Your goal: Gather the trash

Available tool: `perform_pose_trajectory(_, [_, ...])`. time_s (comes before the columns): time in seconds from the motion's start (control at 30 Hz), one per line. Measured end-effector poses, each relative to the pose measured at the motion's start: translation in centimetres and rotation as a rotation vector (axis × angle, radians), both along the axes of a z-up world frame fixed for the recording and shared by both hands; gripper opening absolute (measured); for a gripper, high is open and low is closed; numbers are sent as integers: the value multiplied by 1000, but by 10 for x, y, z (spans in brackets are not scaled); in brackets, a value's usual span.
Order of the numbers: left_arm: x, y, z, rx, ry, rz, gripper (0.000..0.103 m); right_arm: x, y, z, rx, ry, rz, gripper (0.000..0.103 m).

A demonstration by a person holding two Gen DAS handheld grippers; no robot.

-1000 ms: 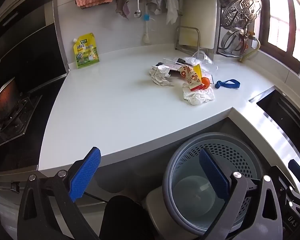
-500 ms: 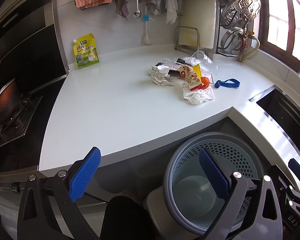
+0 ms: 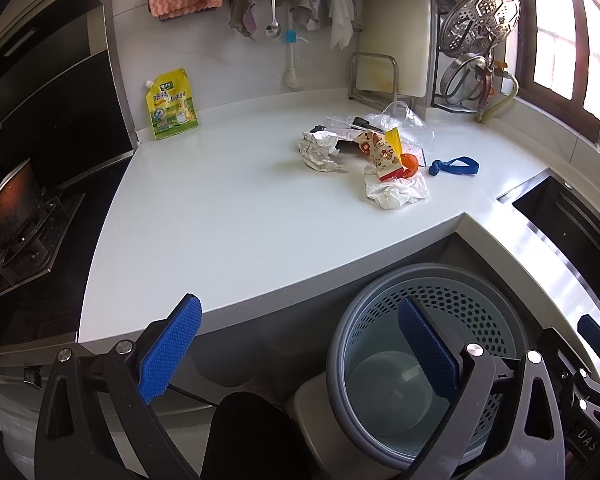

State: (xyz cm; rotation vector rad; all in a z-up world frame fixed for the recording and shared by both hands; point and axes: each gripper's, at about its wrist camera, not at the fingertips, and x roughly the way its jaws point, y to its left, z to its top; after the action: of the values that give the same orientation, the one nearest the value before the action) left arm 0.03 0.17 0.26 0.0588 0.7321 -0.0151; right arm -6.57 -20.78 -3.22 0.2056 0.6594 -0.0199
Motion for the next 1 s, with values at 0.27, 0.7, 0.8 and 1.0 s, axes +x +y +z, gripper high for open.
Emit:
perform_pose_trajectory(0.27, [-1,-1,-1,-5,5,-2,97,1,1,-2,1,2,1,85])
perform_pose_trajectory(0.7, [-2,0,-2,-2,2,-4,97,1,2,-1,-2,0,1,85])
perform_pose_trajectory(0.8, [-2,0,-2,-2,2,-5,97,1,2,-1,1,0,0,85])
perform_pose_trajectory(1.0, [-2,0,-3,0,4,-4,97,0,1,-1,3,2,1,85])
